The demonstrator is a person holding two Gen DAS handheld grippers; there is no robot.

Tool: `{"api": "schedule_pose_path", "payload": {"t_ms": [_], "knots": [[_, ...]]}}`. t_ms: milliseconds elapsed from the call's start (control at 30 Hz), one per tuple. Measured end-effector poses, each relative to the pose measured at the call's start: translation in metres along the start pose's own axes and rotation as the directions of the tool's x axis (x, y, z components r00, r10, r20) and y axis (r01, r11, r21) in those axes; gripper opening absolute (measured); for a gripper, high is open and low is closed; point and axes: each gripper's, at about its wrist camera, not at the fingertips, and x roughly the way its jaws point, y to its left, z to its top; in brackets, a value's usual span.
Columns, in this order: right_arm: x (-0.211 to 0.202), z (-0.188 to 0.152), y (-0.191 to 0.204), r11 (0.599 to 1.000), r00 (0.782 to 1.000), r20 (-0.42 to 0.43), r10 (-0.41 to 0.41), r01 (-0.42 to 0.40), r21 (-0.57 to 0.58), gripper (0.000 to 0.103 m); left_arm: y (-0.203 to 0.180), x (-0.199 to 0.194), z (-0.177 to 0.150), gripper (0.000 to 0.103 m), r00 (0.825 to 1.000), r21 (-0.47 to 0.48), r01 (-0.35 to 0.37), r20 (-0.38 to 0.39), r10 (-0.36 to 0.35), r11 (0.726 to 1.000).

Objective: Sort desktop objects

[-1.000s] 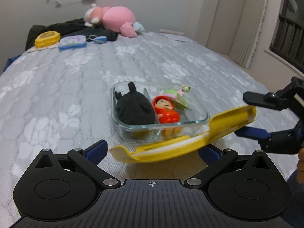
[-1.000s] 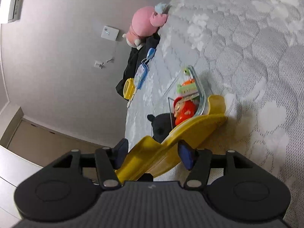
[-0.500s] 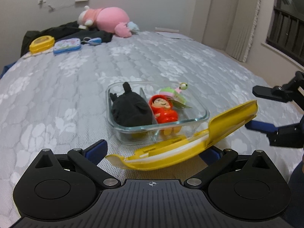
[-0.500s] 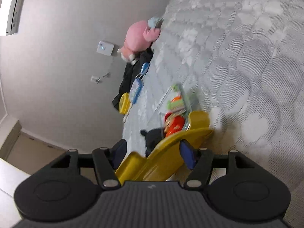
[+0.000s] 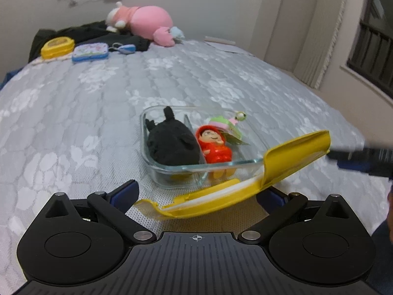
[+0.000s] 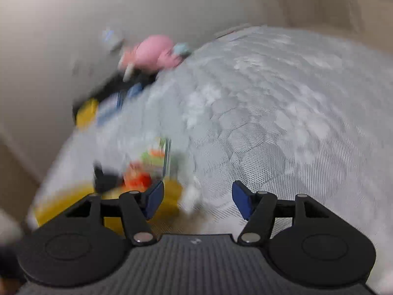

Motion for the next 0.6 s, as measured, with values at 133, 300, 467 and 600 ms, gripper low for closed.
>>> {"api": "schedule_pose_path", "payload": {"t_ms": [133, 300, 467, 600], "knots": [[0.012, -0.007, 0.021, 0.991, 0.999, -0.037, 0.017, -0.022, -0.134, 0.064, 0.011, 0.002, 0.005, 0.103, 1.0, -0.068, -0.008, 0.017, 0.009, 0.998], [0.025, -0.008, 0.034, 0.984, 0.998, -0.056, 0.021, -0.031, -0.174, 0.064, 0.036, 0.003, 0.005, 0.103, 1.0, -0.212, -0.007, 0.01, 0.009, 0.977], [0.037, -0.004, 0.044, 0.979, 0.997, -0.055, 0.058, -0.068, -0.192, 0.064, 0.049, 0.008, 0.007, 0.103, 1.0, -0.278, -0.015, 0.0, 0.016, 0.961], [0.036, -0.007, 0.052, 0.967, 0.995, -0.033, 0.096, -0.101, -0.235, 0.064, 0.05, 0.011, 0.007, 0.103, 1.0, -0.276, -0.028, -0.007, 0.028, 0.961]]}}
